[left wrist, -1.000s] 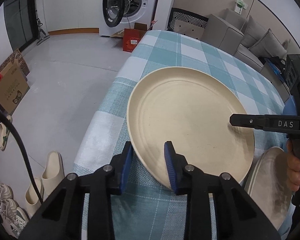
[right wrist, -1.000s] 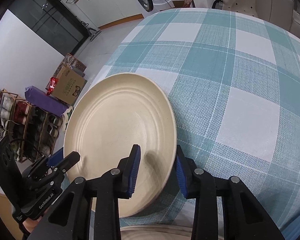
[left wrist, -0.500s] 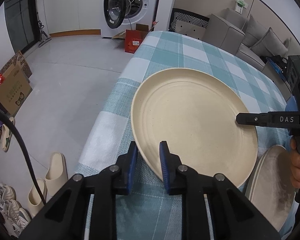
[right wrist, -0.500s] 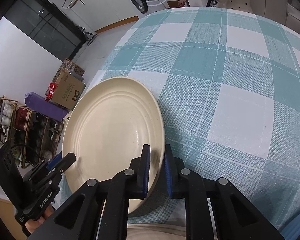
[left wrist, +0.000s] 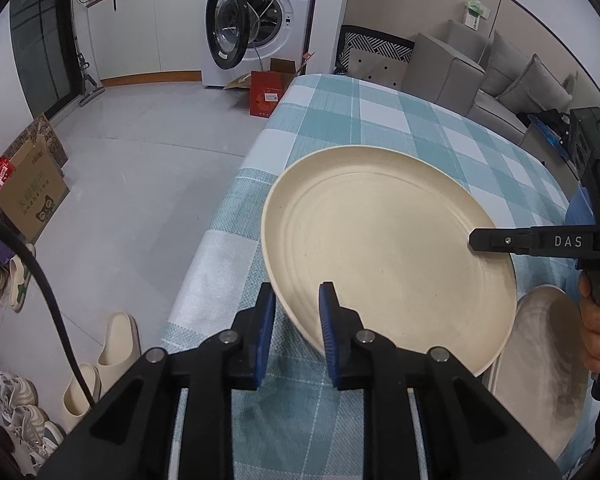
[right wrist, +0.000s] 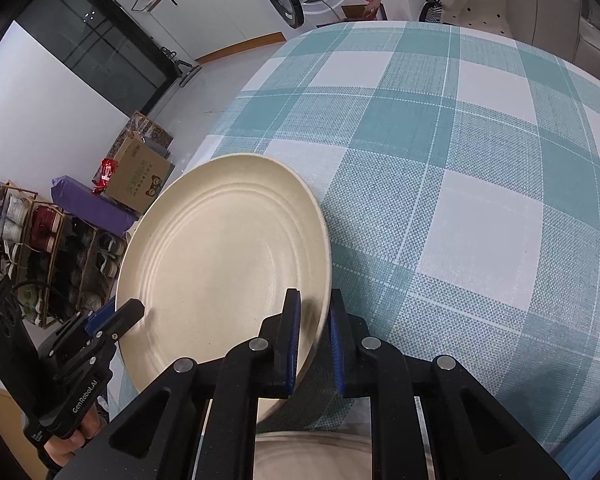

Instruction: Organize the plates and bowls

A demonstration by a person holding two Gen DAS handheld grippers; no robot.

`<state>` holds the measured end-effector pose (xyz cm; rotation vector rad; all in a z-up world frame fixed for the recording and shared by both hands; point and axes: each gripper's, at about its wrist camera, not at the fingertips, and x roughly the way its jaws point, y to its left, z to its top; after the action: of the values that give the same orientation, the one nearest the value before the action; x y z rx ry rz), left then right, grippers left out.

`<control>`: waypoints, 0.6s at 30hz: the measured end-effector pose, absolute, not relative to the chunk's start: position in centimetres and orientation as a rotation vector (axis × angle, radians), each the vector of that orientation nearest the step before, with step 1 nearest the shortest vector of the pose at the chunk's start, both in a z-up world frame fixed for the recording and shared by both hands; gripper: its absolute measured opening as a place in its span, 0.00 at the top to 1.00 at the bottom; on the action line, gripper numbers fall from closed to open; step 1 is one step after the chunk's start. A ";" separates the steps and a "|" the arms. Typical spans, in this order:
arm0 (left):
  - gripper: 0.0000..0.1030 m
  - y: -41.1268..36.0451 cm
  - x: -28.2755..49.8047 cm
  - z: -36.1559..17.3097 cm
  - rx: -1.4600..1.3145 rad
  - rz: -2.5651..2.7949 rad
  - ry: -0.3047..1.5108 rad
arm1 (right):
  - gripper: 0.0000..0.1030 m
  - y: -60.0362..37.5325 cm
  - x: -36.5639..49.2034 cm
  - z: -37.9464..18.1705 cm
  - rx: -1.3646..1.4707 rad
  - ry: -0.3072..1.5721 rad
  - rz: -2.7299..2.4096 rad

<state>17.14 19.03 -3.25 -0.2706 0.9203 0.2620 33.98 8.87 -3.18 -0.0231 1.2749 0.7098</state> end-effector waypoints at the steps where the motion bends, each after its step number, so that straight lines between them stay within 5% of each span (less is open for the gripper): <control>1: 0.80 19.0 17.1 -3.1 -0.270 0.261 0.918 | 0.86 8.8 33.9 -3.1 -0.025 1.275 0.710; 18: 0.80 17.4 15.6 -0.8 -0.243 0.231 0.872 | 0.86 7.4 32.5 -1.3 -0.048 1.253 0.697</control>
<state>15.57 17.39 -0.80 -0.2430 0.8715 0.2308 32.47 7.44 -1.34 -0.0484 1.2525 0.6974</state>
